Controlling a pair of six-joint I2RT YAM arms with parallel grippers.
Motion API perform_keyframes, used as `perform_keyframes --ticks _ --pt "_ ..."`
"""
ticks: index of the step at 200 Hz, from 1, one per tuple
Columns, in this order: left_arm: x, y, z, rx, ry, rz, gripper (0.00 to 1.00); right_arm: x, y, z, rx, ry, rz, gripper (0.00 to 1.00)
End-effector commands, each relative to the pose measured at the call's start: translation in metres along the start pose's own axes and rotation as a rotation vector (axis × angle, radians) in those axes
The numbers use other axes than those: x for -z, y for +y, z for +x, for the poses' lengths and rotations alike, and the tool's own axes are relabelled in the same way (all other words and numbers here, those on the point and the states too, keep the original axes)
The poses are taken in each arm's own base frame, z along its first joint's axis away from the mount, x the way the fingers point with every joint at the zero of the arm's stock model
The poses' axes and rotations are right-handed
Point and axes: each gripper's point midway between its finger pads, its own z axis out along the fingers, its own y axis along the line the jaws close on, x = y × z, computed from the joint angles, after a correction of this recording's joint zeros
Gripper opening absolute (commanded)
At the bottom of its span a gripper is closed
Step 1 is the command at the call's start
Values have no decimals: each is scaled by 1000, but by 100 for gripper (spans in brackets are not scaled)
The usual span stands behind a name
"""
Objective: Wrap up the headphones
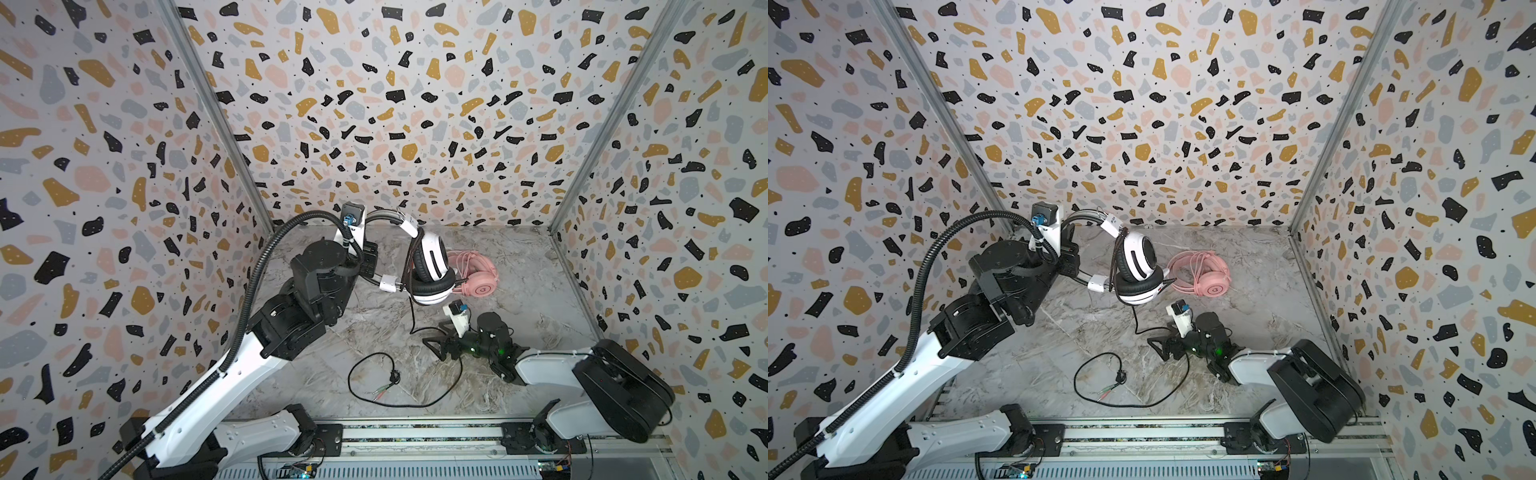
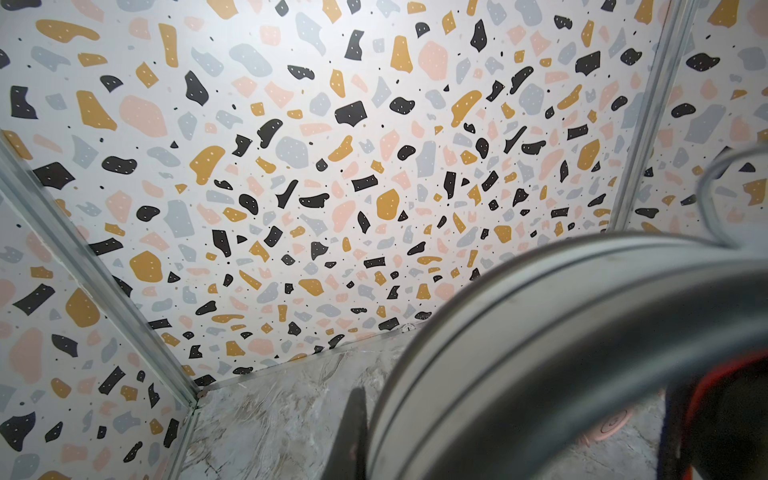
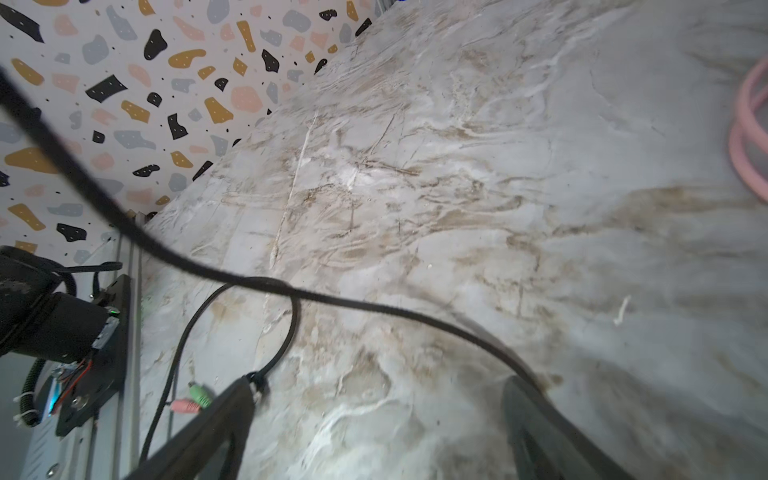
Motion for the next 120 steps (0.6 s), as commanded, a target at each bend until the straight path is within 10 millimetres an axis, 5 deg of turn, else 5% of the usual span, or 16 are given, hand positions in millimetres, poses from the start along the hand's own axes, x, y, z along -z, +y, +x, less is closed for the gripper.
perform_keyframes --ticks 1,34,75,120 --pt "18 14 -50 137 -142 3 0 -24 14 -20 85 -35 -86 97" --pt "21 20 -52 143 -141 -17 0 -45 27 -9 72 -6 -174 97" --pt "22 20 -51 136 -126 -14 0 -38 11 7 40 17 -88 95" --pt "25 20 -55 188 -165 3 0 -31 5 -5 78 11 -32 95"
